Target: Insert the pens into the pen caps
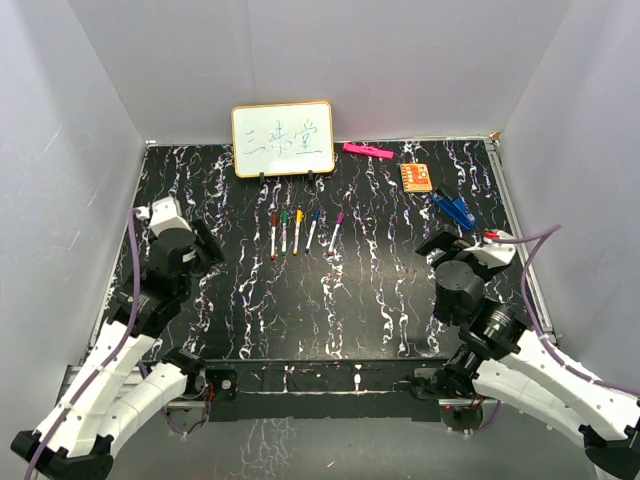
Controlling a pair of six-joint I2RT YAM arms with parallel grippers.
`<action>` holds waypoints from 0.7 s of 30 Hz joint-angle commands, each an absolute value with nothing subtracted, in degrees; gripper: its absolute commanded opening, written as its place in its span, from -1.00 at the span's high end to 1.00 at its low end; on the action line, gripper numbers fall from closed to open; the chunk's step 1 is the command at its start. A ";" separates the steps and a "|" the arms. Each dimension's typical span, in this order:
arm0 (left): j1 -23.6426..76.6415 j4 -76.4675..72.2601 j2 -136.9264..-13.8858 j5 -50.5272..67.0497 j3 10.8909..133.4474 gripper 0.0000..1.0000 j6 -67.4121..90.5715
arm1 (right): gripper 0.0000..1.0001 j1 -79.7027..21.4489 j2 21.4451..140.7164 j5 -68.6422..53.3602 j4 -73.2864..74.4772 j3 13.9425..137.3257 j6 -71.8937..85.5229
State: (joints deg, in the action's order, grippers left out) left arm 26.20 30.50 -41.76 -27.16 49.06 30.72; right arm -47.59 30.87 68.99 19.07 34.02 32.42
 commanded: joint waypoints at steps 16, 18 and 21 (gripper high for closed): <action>25.93 33.42 -40.26 -34.26 48.13 -0.22 32.40 | -0.96 -47.46 35.89 68.47 17.65 36.23 32.87; 25.93 33.48 -40.05 -34.44 47.82 -0.20 32.83 | -0.96 -47.46 36.15 68.40 17.60 36.26 32.78; 25.93 32.47 -39.57 -33.95 47.13 -0.15 32.10 | -0.96 -47.40 36.47 68.28 17.67 36.13 32.78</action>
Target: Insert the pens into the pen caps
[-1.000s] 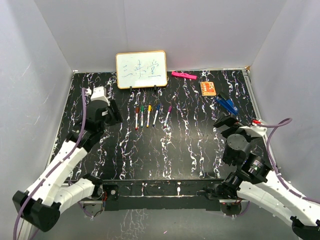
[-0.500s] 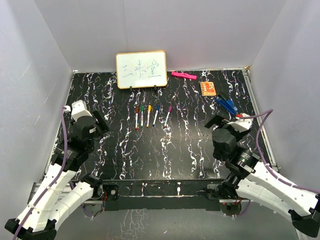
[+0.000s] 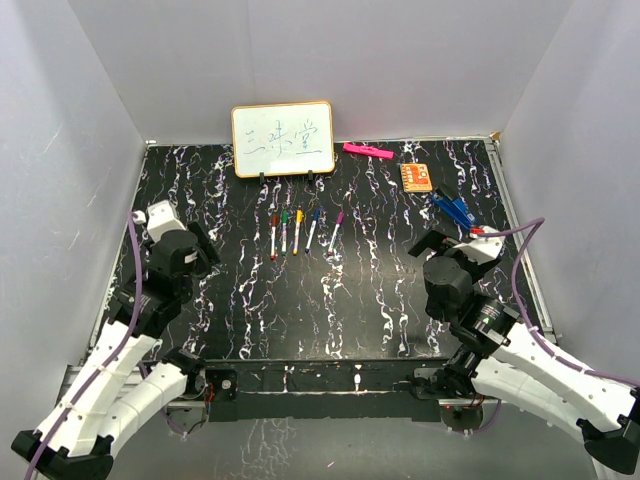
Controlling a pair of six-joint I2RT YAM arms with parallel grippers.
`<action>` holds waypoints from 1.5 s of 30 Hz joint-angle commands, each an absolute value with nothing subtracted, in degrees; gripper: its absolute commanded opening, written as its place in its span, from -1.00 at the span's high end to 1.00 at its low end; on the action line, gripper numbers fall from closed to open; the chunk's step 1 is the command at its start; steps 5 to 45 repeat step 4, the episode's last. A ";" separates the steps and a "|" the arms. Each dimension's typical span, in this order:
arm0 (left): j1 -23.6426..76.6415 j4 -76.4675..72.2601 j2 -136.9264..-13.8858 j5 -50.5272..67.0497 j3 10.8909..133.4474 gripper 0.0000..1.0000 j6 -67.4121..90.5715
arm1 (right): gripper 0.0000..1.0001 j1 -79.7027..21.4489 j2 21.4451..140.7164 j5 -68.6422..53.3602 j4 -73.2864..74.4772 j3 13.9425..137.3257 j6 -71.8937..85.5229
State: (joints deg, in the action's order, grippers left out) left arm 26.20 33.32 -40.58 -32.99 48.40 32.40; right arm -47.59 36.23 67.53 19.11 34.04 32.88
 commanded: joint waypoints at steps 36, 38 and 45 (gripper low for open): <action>25.93 32.39 -39.83 -33.66 47.15 -0.18 31.95 | -0.96 -47.46 36.69 68.19 17.62 36.05 32.91; 25.93 32.39 -39.83 -33.66 47.15 -0.18 31.95 | -0.96 -47.46 36.69 68.19 17.62 36.05 32.91; 25.93 32.39 -39.83 -33.66 47.15 -0.18 31.95 | -0.96 -47.46 36.69 68.19 17.62 36.05 32.91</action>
